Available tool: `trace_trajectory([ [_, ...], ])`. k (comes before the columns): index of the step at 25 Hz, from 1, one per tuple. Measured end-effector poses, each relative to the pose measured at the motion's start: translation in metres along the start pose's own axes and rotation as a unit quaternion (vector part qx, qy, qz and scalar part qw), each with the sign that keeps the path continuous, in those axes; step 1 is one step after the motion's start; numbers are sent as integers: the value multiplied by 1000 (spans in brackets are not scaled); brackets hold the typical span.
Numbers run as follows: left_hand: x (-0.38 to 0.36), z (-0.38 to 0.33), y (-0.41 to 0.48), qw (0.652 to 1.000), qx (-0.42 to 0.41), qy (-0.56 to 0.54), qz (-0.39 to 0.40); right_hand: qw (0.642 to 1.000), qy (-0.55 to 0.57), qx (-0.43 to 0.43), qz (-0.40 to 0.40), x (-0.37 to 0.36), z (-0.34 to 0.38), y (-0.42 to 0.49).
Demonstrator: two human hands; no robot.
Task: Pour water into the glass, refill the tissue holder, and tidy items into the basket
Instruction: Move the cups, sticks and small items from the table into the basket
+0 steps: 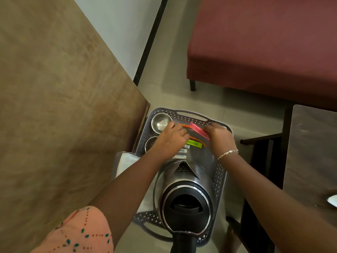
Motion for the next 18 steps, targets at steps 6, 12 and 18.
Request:
trace_trajectory([
  [6, 8, -8, 1, 999, -18, -9, -30, 997, -27, -4, 68, -6, -12, -22],
  [12, 2, -8, -23, 999, -33, 16, -9, 988, -94, 41, 118, -13, -8, -16],
  [18, 6, -8, -10, 1000, -25, 1, 3, 987, -113, 34, 109, -5, -8, -6],
])
Point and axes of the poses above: each hand's wrist, its own y-axis towards the middle knuckle, its own x-axis out of the back of the hand, z = x × y, the point moved 5 cm from there along y, towards the middle knuckle, and after that the axes turned 9 degrees about -z, right-handed, at the moved point
